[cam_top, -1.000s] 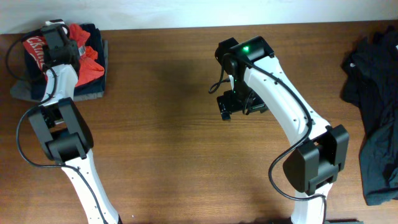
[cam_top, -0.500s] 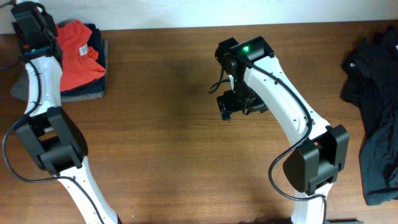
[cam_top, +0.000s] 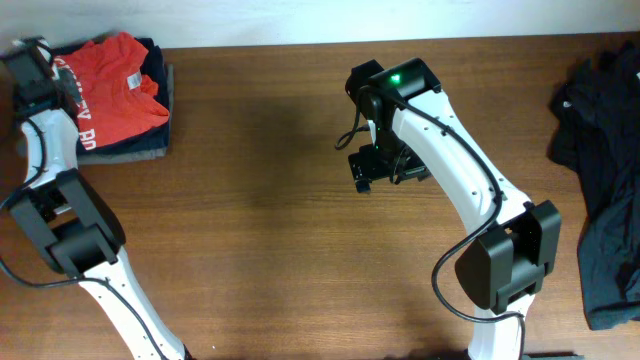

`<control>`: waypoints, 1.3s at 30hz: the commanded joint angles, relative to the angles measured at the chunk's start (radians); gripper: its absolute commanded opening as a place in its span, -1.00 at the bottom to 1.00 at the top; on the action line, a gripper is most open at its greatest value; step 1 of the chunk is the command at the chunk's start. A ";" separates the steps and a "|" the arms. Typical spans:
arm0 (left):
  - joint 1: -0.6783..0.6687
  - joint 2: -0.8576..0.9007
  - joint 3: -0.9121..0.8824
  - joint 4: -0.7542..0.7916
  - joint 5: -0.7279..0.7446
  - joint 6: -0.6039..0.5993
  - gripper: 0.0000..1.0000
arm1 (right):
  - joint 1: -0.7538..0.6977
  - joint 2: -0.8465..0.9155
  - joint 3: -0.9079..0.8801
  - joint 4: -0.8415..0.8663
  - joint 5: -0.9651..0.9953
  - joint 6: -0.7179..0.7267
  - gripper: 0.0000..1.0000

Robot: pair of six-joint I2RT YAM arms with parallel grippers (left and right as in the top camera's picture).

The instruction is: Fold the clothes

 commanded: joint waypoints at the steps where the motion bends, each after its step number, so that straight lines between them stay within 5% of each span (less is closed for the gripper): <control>1: -0.006 0.036 0.002 -0.015 0.057 0.016 -0.94 | -0.003 -0.002 -0.005 -0.001 -0.003 0.008 0.98; 7: -0.006 -0.008 0.005 -0.040 -0.024 0.002 -0.71 | -0.003 -0.002 -0.005 -0.001 -0.028 0.008 0.98; 10: -0.006 -0.095 0.007 -0.035 -0.034 -0.081 -0.19 | -0.003 -0.002 -0.005 0.001 -0.027 0.008 0.98; 14: -0.007 -0.237 0.007 -0.052 -0.032 -0.211 -0.05 | -0.003 -0.002 -0.005 0.011 -0.027 0.035 0.98; 15: -0.010 -0.280 0.007 -0.067 -0.027 -0.240 0.16 | -0.003 -0.002 -0.005 0.010 -0.028 0.043 0.98; 17: -0.017 -0.369 0.007 -0.106 -0.013 -0.283 0.89 | -0.002 -0.002 -0.005 0.006 -0.028 0.043 0.98; 18: -0.021 -0.405 0.007 -0.119 0.000 -0.292 0.98 | -0.001 -0.003 -0.005 0.003 -0.028 0.043 0.98; 26: -0.067 -0.740 0.007 -0.382 0.172 -0.293 0.98 | 0.008 -0.057 -0.004 -0.047 -0.045 0.068 0.98; 35: -0.111 -0.994 0.007 -0.872 0.531 -0.292 0.98 | 0.148 -0.277 -0.005 -0.047 -0.084 0.068 0.98; 39: -0.143 -1.051 0.006 -1.096 0.562 -0.243 0.98 | 0.247 -0.393 -0.005 -0.047 -0.083 0.068 0.97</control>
